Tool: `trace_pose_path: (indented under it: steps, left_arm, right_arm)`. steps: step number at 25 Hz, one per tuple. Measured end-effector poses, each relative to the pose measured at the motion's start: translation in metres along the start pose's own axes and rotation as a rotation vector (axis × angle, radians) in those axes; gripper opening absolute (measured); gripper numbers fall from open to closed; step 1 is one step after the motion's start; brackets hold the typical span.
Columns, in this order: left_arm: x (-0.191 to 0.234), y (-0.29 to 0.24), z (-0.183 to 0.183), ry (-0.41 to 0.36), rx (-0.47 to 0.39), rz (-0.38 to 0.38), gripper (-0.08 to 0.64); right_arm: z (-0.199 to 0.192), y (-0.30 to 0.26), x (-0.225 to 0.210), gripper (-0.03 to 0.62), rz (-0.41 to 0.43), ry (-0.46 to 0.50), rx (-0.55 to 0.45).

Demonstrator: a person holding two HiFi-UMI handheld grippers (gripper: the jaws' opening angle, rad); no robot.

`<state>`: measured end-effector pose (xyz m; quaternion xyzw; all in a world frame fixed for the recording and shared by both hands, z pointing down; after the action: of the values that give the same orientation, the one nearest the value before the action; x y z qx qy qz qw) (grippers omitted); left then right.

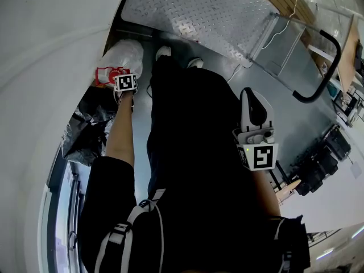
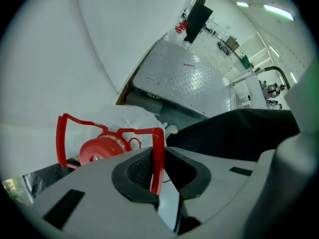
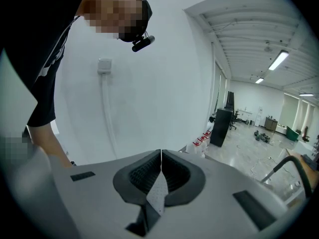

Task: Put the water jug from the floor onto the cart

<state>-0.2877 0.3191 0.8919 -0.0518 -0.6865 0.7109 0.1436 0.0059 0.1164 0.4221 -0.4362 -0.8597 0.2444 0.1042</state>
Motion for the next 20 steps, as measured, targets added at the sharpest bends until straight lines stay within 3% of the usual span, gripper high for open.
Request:
trace_pose_path:
  steps: [6,13,16,20]
  left_arm:
    - [0.026,0.029,-0.002,0.060,-0.007,0.014,0.057]
    - [0.030,0.049,-0.009,0.153,-0.010,-0.036,0.058]
    - [0.015,0.066,-0.013,0.133,-0.015,-0.058,0.060]
    - [-0.005,0.089,-0.004,0.043,-0.024,-0.080,0.066]
  right_arm:
    - [0.013,0.016,0.016,0.020,-0.008,-0.029,-0.001]
    - [0.015,0.024,0.014,0.020,-0.062,-0.082,-0.033]
    - [0.024,0.033,0.013,0.020,-0.082,-0.081,-0.055]
    - [0.034,0.040,0.011,0.020,-0.132,-0.096,-0.125]
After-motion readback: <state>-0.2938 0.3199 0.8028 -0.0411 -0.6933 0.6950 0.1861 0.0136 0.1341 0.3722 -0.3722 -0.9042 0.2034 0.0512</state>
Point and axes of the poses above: the fingertips, and each gripper's own axes: y backward along the fingers, x to its left, z out of its top, the point moved 6 cm from there along y, backward along the fingers, and after that the axes turned 7 degrees about z, right-handed, at the moved point
